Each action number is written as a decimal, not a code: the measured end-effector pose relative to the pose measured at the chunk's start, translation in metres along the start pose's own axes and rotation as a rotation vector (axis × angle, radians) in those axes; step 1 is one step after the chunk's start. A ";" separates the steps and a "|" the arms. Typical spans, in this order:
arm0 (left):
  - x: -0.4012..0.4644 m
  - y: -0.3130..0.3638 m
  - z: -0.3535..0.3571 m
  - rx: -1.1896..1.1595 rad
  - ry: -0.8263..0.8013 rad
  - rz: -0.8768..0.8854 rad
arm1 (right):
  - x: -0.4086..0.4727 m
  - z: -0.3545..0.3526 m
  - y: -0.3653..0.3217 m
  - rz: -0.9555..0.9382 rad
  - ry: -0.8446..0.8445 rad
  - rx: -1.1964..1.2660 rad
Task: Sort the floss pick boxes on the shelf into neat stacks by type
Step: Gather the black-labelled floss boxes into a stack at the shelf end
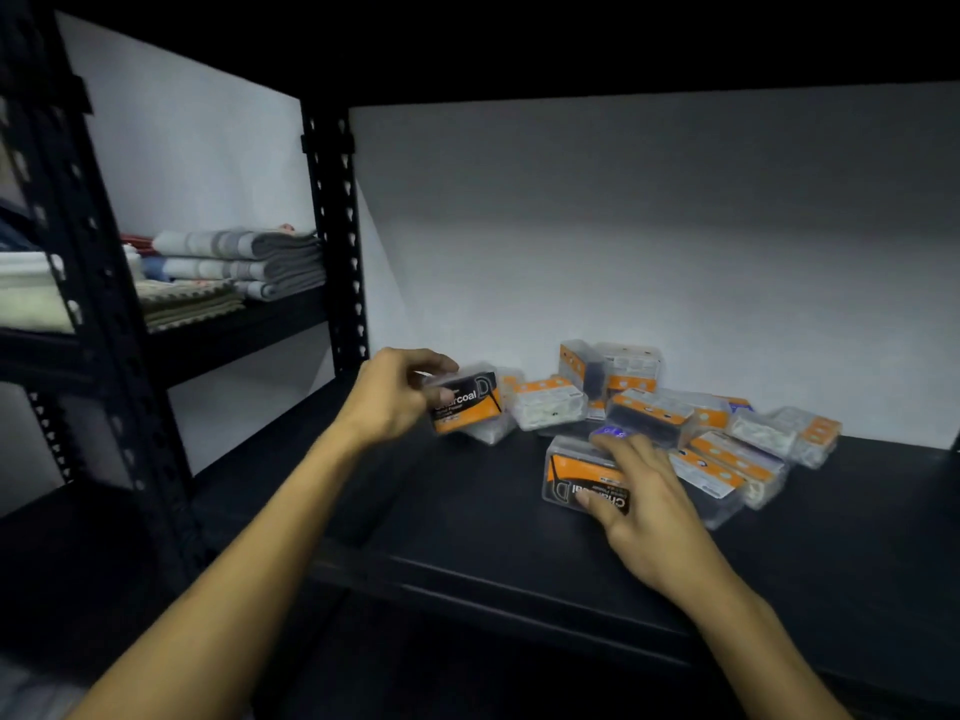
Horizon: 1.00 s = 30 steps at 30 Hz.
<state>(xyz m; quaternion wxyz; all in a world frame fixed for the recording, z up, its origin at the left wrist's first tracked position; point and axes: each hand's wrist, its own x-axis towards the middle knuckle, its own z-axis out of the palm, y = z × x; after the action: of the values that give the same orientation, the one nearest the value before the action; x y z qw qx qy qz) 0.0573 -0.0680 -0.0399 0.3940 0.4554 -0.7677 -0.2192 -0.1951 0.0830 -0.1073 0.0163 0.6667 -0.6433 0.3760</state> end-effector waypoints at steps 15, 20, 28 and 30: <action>-0.069 -0.036 0.001 -0.175 -0.182 0.036 | -0.018 0.005 -0.056 0.157 -0.062 0.061; -0.078 -0.041 0.007 -0.355 -0.170 0.036 | -0.009 -0.002 -0.064 0.159 -0.083 -0.057; -0.078 -0.049 0.014 -0.242 -0.137 0.087 | -0.003 0.006 -0.057 0.214 0.052 0.375; -0.077 -0.050 0.014 -0.234 -0.144 0.079 | -0.005 0.008 -0.054 0.211 0.065 0.464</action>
<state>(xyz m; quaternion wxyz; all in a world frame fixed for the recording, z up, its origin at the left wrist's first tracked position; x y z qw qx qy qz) 0.0937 -0.0257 -0.1143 0.3966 0.3588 -0.7806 -0.3236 -0.1437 0.0924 -0.0912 -0.1559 0.5692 -0.6050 0.5345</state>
